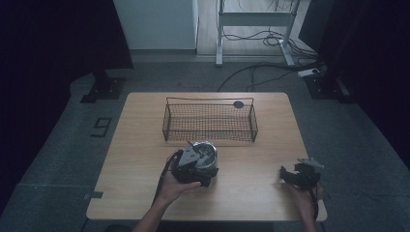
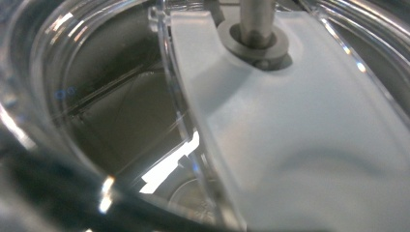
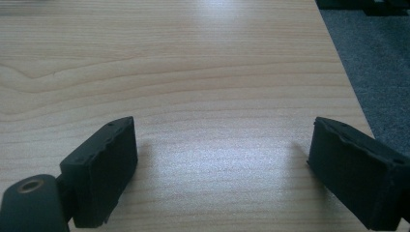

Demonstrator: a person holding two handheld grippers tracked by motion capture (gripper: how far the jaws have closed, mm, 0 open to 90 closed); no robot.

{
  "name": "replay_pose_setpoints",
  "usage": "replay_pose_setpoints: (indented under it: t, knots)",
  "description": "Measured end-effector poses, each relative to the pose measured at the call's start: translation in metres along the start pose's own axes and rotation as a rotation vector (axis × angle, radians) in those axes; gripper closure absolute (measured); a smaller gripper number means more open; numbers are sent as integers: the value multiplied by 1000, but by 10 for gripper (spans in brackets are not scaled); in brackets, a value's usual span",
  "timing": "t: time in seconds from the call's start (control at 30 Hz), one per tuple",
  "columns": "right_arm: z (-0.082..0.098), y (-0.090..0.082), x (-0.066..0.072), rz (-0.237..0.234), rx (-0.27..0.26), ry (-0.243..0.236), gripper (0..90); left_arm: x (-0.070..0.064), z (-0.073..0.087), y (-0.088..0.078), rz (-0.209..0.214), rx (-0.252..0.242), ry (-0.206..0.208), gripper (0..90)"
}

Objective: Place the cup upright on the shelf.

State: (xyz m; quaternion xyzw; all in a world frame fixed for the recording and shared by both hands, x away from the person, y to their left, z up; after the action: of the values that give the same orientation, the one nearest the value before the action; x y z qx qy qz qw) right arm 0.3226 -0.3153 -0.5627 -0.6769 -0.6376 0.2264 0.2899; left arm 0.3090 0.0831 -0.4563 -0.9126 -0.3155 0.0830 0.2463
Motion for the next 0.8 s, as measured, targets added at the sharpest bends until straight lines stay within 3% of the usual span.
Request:
replay_pose_setpoints:
  t: [0.5,0.8]
  knots:
    - [0,0,0,5,-3,6,104,12,-15,-7,-24,-18,-17,36]
    - [0,0,-1,7,-2,7,104,24,-21,-12,-24,-37,-50,36]
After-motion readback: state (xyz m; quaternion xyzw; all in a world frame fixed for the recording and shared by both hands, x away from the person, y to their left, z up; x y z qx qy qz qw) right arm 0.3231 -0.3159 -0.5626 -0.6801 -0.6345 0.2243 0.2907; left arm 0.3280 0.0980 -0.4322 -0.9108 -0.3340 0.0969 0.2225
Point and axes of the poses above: each handheld gripper's, and its own axes: y roughly forward along the jaws, z roughly out of its underside, x roughly to its left, the point moved 1 cm from there along y, roughly forward along the jaws, and after that the axes turned 4 degrees about y, right-handed, at the moved point
